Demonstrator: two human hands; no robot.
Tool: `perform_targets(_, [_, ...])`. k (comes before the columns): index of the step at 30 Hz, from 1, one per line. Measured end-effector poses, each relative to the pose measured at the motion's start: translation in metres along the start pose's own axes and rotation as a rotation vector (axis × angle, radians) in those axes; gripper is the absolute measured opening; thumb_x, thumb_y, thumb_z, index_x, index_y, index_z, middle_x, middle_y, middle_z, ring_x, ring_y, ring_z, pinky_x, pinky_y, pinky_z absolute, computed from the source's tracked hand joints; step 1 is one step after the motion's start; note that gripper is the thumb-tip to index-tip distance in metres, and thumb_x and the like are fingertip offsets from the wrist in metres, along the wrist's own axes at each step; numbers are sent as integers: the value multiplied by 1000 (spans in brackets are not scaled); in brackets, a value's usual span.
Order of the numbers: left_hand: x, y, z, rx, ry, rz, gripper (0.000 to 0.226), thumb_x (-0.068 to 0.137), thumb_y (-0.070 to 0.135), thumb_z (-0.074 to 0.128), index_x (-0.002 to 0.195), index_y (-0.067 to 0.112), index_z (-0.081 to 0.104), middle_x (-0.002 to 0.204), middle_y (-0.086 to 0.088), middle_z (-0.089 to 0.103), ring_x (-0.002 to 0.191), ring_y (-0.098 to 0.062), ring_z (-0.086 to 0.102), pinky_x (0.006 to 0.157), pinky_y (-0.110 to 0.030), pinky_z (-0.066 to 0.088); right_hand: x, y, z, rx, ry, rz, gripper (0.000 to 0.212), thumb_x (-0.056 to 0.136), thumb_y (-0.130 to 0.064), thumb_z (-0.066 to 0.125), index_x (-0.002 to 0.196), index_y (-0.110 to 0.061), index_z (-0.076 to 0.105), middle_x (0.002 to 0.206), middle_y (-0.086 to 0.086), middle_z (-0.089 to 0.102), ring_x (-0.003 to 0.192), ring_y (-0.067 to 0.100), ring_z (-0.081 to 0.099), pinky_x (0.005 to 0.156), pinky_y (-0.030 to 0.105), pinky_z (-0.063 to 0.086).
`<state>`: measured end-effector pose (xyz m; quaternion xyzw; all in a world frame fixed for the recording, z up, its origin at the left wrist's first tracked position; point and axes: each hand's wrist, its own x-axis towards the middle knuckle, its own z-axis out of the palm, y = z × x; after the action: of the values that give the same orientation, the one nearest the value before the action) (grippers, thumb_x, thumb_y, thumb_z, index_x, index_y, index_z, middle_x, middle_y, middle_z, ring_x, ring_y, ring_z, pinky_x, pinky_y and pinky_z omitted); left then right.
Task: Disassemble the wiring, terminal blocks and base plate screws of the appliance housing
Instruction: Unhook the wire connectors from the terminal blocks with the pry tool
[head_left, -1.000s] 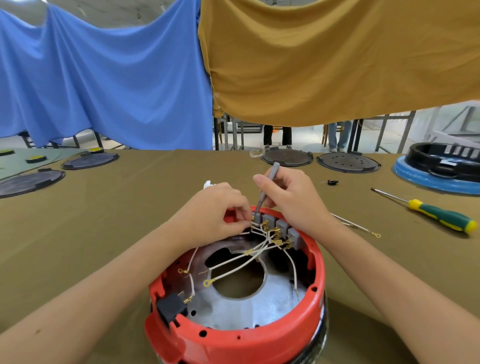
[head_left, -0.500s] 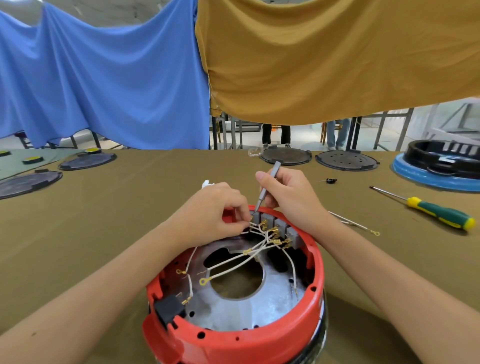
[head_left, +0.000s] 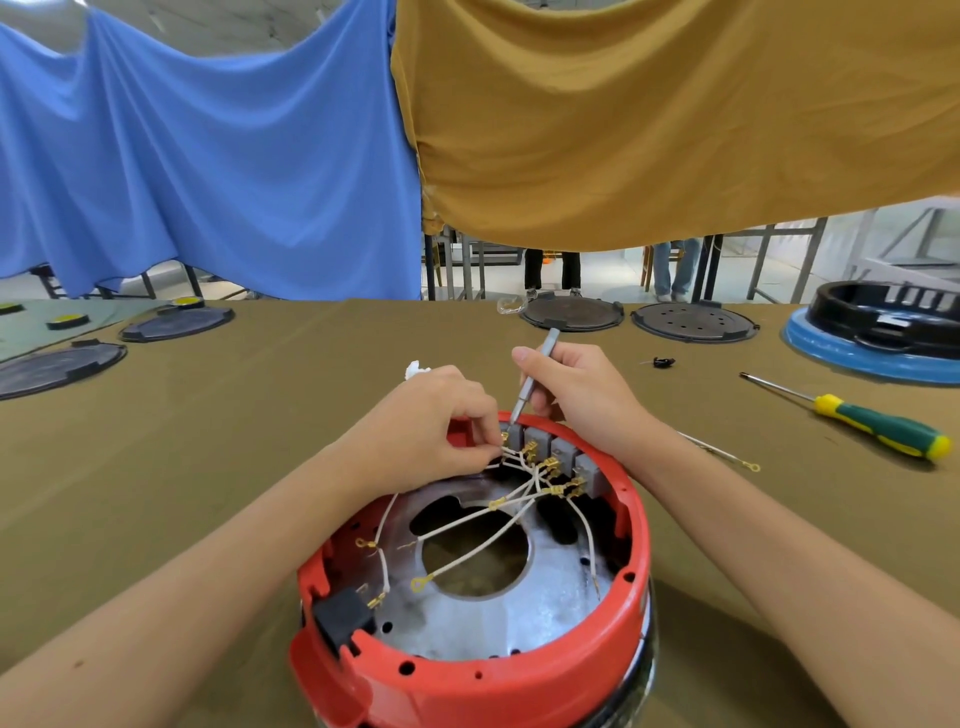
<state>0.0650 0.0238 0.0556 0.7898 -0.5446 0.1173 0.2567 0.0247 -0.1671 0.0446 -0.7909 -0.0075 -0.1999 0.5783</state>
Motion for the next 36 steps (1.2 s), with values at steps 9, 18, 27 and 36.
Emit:
perform_targets(9, [0,0,0,5,10,0,13,78,12,79,71,21,70,72,9,67,77,-9,55,82,-40,46,-3,2,1,-36,17,-138,33,99,-37,59,78,-11,63,58,-4,61,57,10,57,62,30,51])
perform_targets(18, [0,0,0,-2,0,6,11,79,14,79,72,19,71,72,8,67,77,-10,55,80,-40,46,-5,-1,1,-104,29,-191,33,99,-39,58,79,-13,63,59,-5,62,58,12,58,66,43,54])
perform_targets(27, [0,1,1,2,2,5,11,78,13,78,72,18,71,73,7,68,78,-12,57,81,-41,46,-6,-2,0,-90,24,-172,36,99,-38,59,78,-10,64,60,-3,64,58,13,60,69,46,55])
perform_targets(36, [0,1,1,3,9,16,12,78,13,78,71,18,70,71,8,67,76,-9,54,80,-37,46,-8,-5,2,-130,-9,-178,38,99,-38,59,79,-6,64,60,0,64,59,16,60,71,48,54])
